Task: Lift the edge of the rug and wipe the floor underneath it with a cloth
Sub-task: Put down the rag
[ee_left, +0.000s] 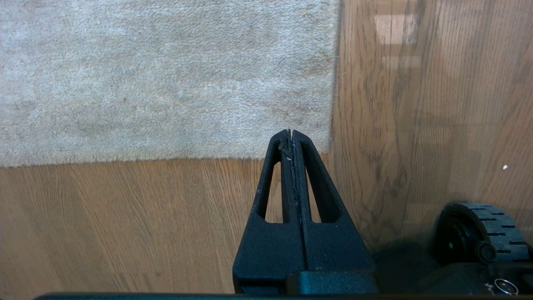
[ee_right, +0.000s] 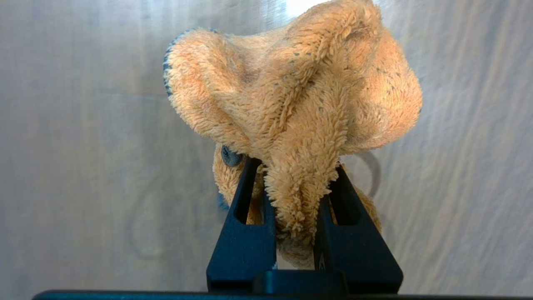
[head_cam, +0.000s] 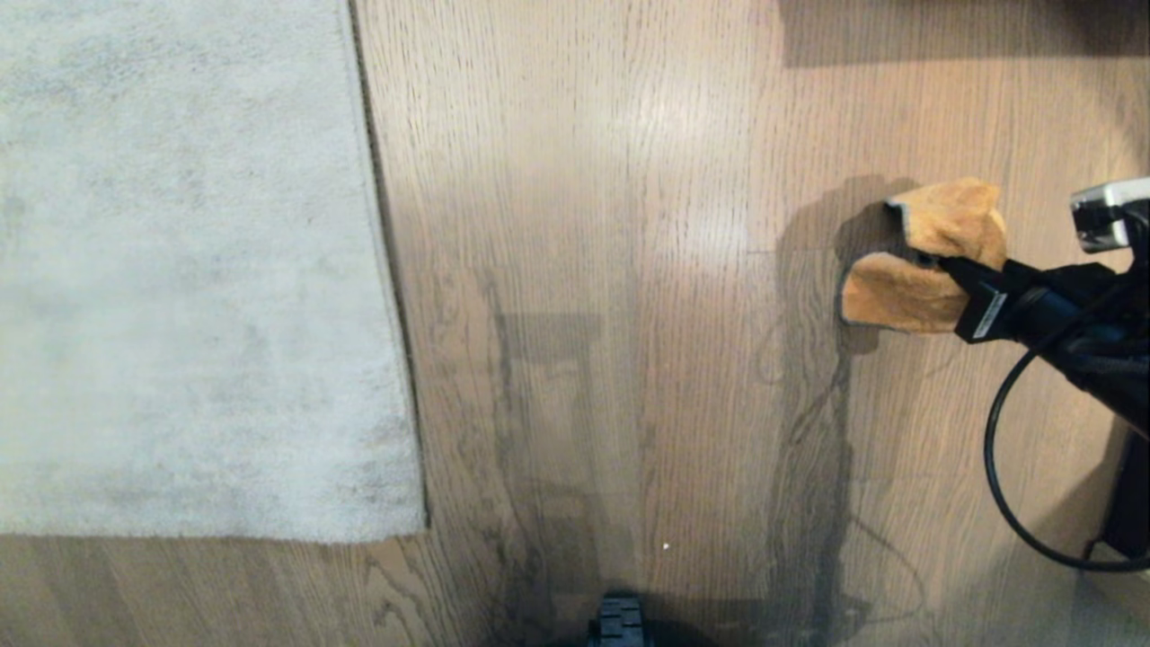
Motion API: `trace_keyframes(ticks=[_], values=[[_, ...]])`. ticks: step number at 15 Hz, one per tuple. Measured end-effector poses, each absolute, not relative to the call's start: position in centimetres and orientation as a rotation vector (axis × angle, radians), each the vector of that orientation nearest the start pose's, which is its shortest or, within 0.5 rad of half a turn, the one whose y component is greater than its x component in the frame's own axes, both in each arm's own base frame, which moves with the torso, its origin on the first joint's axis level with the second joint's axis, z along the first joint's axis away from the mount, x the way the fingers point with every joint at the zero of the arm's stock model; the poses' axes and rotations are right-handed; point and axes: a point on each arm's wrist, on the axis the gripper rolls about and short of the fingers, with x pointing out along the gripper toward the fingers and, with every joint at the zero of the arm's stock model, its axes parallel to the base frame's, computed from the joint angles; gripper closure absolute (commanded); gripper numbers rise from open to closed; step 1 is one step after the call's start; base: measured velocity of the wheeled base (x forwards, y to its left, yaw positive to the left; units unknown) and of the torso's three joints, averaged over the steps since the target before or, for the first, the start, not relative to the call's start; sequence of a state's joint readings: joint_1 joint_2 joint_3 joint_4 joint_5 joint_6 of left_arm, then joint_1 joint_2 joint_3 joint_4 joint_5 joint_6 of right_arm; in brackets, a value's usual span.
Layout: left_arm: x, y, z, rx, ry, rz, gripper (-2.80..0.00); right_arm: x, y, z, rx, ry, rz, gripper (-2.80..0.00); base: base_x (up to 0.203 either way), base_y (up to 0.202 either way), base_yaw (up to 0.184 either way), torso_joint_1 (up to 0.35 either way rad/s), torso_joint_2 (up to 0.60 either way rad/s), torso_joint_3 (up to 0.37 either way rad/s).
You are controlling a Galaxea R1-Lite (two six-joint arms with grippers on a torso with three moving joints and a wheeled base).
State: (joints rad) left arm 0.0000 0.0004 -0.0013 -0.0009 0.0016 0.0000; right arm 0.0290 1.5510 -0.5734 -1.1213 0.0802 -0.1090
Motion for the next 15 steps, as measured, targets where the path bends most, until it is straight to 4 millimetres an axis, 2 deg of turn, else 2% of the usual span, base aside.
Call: trace_keyframes(ticks=[4,9,10,15], values=[[-2.3,0.0,7.6,0.000,-0.002,0.001,0.00,26.2,-0.6,21.3,-0.142,-0.147,0.043,0.00,0.000,0.000,0.000,0.000,0.00,0.000],[-2.3,0.0,7.6,0.000,-0.002,0.001,0.00,26.4,-0.9,20.6,-0.145,-0.122,0.033,0.00,0.000,0.000,0.000,0.000,0.00,0.000],[-2.3,0.0,7.6,0.000,-0.002,0.001,0.00,26.5,-0.9,20.5,-0.145,-0.117,0.032,-2.80,0.000,0.000,0.000,0.000,0.00,0.000],[-2.3,0.0,7.6,0.000,-0.002,0.002,0.00,26.1,-0.9,19.5,-0.158,-0.078,0.035,-2.80,0.000,0.000,0.000,0.000,0.00,0.000]])
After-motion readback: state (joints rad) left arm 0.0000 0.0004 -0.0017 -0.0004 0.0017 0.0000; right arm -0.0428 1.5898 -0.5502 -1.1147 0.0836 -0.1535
